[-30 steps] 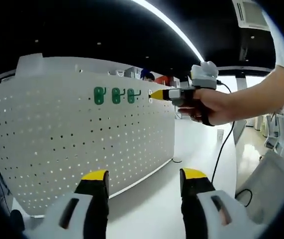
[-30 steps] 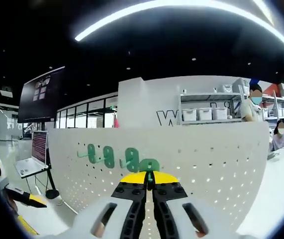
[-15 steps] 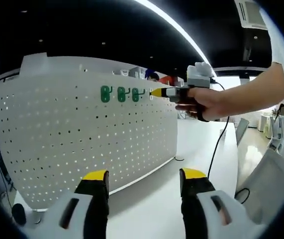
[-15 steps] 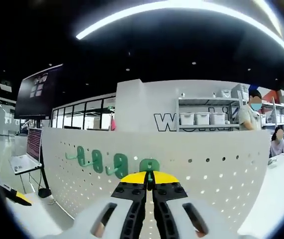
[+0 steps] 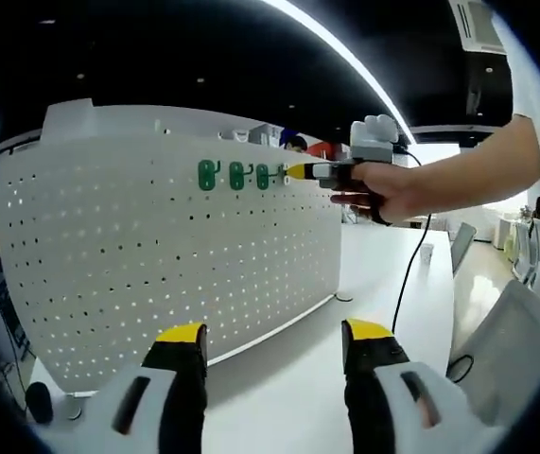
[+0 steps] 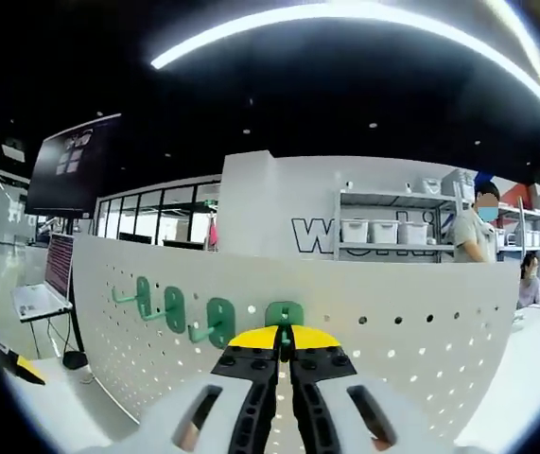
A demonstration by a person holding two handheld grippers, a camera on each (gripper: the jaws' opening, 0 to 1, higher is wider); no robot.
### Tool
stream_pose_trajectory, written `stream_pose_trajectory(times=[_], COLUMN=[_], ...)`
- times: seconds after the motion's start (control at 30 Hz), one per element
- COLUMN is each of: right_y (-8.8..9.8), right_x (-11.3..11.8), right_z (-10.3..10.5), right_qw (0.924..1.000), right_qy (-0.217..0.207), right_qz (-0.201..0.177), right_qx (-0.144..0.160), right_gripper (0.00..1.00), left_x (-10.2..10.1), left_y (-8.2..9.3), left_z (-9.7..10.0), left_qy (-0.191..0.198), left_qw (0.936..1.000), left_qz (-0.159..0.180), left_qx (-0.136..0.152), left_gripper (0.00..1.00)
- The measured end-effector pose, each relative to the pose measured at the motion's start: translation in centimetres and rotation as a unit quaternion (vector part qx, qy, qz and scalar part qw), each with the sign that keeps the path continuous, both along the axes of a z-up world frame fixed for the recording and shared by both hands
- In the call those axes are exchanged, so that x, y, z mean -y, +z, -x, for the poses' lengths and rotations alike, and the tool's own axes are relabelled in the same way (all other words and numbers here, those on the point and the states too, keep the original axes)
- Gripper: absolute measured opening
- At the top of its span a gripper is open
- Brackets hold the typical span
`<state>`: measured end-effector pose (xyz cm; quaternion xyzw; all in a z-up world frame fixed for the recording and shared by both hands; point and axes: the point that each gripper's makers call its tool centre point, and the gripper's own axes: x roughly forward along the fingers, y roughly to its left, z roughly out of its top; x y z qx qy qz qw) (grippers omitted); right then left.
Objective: Insert the hook assembly into the mounting plate slot until the hook locks in place.
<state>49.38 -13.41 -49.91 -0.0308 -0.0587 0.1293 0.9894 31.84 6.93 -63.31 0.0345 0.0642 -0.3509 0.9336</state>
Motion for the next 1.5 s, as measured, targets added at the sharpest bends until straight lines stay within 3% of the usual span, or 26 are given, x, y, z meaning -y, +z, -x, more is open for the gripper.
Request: stream_pose_trajectory(times=[0.33, 1.0, 1.27, 1.5], right_y=[-0.4, -0.6, -0.7, -0.6], right_x=[0.1, -0.1, 0.0, -0.4], right_z=[-0.3, -0.6, -0.5, -0.4], right_qw=[0.9999, 0.9958, 0.9961, 0.9979], right_qy=[-0.012, -0.089, -0.087, -0.060], right_qz=[-0.006, 0.015, 0.010, -0.006], right_qx=[-0.005, -0.015, -0.016, -0.023], right_gripper=[0.01, 0.02, 0.02, 0.07], left_x=[-0.5, -3.4, -3.3, -3.1], left_y=[-0.3, -1.0, -0.9, -0.8], left_z=[0.2, 1.3, 1.4, 1.2], left_qy=[0.004, 0.036, 0.038, 0.036], left_qw=[1.0000, 0.9993, 0.9992, 0.9993], left_qz=[-0.003, 0.004, 0.007, 0.007], left_qx=[-0.003, -0.012, -0.010, -0.010], left_gripper=[0.59, 0.58, 0.59, 0.59])
